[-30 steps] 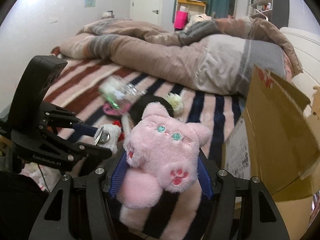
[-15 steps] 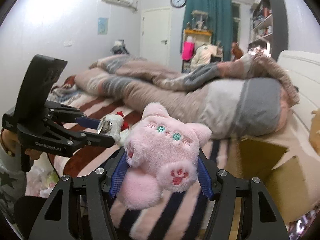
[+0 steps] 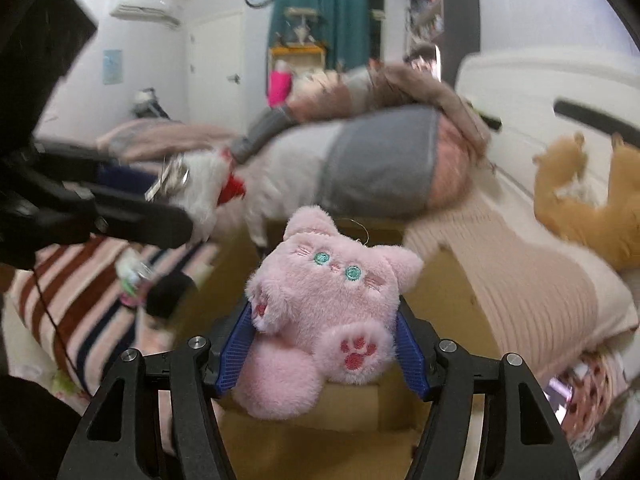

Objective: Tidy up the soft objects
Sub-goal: 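Lower both held items into the cardboard box and open both grippers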

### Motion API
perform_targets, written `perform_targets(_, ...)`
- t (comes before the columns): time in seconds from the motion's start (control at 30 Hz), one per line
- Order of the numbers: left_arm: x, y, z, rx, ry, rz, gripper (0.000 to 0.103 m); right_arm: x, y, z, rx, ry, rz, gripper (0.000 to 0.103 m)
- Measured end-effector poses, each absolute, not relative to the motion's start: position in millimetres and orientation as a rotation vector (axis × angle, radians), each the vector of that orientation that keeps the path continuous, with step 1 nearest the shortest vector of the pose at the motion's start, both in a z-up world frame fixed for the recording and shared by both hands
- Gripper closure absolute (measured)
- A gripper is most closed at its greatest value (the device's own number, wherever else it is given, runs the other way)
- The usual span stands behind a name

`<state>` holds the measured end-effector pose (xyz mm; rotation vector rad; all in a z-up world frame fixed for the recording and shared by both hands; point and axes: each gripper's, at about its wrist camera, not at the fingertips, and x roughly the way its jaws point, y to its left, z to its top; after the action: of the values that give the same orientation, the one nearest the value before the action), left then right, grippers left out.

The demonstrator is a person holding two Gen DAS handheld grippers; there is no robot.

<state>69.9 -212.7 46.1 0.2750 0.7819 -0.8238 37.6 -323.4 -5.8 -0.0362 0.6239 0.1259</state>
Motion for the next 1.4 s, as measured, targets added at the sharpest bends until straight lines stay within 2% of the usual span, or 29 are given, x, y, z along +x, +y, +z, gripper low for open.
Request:
perform_targets(0.13, 79, -241, 33, 0.324, 0.825, -0.825, 0.061, 45, -331, -24, -0.047, 0.664, 0.119, 0.039)
perform_targets(0.4, 94, -259, 12, 0.358, 0.87, -0.803, 0.058, 45, -331, -31, -0.072, 0.662, 0.124, 0.024)
perform_targets(0.5, 95, -259, 10, 0.371, 0.863, -0.788, 0.054, 45, -330, -32, -0.07, 0.665, 0.133, 0.023)
perform_targets(0.57, 94, -257, 12, 0.366, 0.852, -0.787, 0.041, 45, -330, -32, -0.064, 0.665, 0.137, 0.023)
perform_targets(0.63, 92, -252, 16, 0.356, 0.835, -0.789, 0.031, 44, -330, -31, -0.05, 0.664, 0.144, 0.022)
perform_targets(0.67, 91, -251, 18, 0.356, 0.829, -0.788, 0.03, 44, -331, -31, -0.044, 0.663, 0.146, 0.02)
perform_targets(0.93, 85, -215, 39, 0.292, 0.776, -0.773, 0.029, 38, -326, -19, -0.022, 0.633, 0.154, 0.015)
perform_targets(1.0, 81, -197, 45, 0.276, 0.752, -0.751, 0.029, 36, -322, -11, -0.021, 0.612, 0.163, 0.009)
perform_targets(1.13, 73, -153, 53, 0.241, 0.716, -0.699, 0.029, 28, -307, 11, -0.041, 0.555, 0.187, 0.006)
perform_targets(1.17, 71, -144, 54, 0.236, 0.71, -0.687, 0.029, 27, -302, 15, -0.046, 0.542, 0.195, 0.0)
perform_targets(1.4, 55, -53, 43, 0.182, 0.676, -0.555, 0.029, 24, -237, 39, -0.119, 0.495, 0.282, 0.0)
